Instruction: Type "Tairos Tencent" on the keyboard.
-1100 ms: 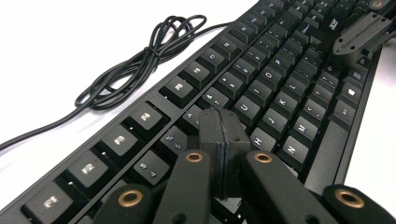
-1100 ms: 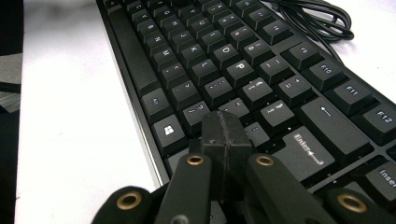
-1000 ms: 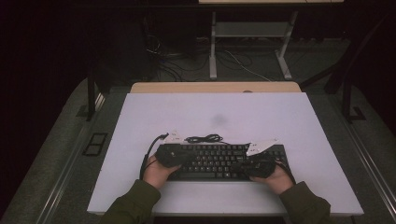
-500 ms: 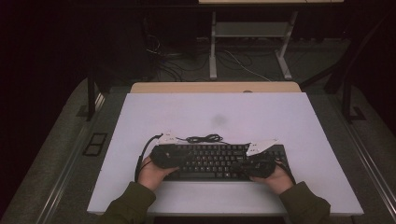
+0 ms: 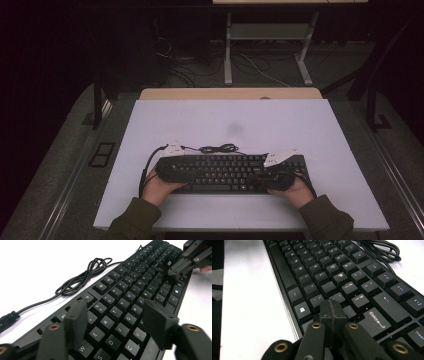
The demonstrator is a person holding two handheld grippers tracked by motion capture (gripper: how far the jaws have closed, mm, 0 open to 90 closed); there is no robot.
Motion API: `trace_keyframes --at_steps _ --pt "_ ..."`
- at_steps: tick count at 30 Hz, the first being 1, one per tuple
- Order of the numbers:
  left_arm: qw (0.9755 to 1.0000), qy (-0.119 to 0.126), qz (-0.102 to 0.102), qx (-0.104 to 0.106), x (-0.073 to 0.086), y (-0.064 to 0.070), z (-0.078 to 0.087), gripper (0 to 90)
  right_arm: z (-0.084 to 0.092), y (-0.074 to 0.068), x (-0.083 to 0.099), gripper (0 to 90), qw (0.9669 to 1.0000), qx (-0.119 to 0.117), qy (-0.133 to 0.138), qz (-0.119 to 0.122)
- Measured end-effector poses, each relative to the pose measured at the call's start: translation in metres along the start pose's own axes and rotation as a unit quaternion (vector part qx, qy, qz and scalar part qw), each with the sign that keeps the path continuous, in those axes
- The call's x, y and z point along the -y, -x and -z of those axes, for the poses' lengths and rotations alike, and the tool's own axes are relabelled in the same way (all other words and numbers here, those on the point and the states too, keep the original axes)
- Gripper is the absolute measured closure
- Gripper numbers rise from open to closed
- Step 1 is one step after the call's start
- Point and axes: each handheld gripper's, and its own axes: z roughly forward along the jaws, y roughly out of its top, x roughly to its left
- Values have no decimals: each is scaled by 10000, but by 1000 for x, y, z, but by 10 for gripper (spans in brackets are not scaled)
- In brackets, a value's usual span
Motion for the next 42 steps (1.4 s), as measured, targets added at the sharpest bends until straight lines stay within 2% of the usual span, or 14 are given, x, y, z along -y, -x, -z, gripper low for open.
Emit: trace_keyframes --at_steps 1,4,12,17,20,21,22,24,25,31,36,42 --pt "10000 4 9 -7 1 0 0 278 0 0 0 894 10000 5 -1 -1" --pt "10000 -22 27 -60 2 1 0 208 0 0 0 894 10000 6 1 6" --pt "10000 27 72 -13 4 0 2 203 1 -1 -1 892 10000 -42 15 16" --pt "10000 64 41 -3 4 0 2 203 2 -2 -3 838 10000 -22 72 0" --pt "10000 85 18 -6 4 0 3 203 2 -2 -5 778 9998 -74 176 -100" --pt "10000 89 19 -5 4 0 3 202 3 -2 -7 713 9995 -68 263 -165" --pt "10000 91 18 -4 4 0 3 202 3 -2 -7 713 9995 -68 263 -165" --pt "9999 104 23 -6 4 0 3 202 3 -1 -9 641 9990 -91 349 -263" --pt "9999 107 21 -7 4 0 3 202 3 1 -11 573 9985 -81 439 -311" --pt "9999 158 32 -14 4 1 4 202 2 6 -16 405 9970 46 642 -439" --pt "9999 168 34 -6 5 2 4 200 -1 9 -23 345 9961 118 767 -431" --pt "9998 194 52 -2 5 2 5 200 -5 12 -29 319 9951 90 877 -452"
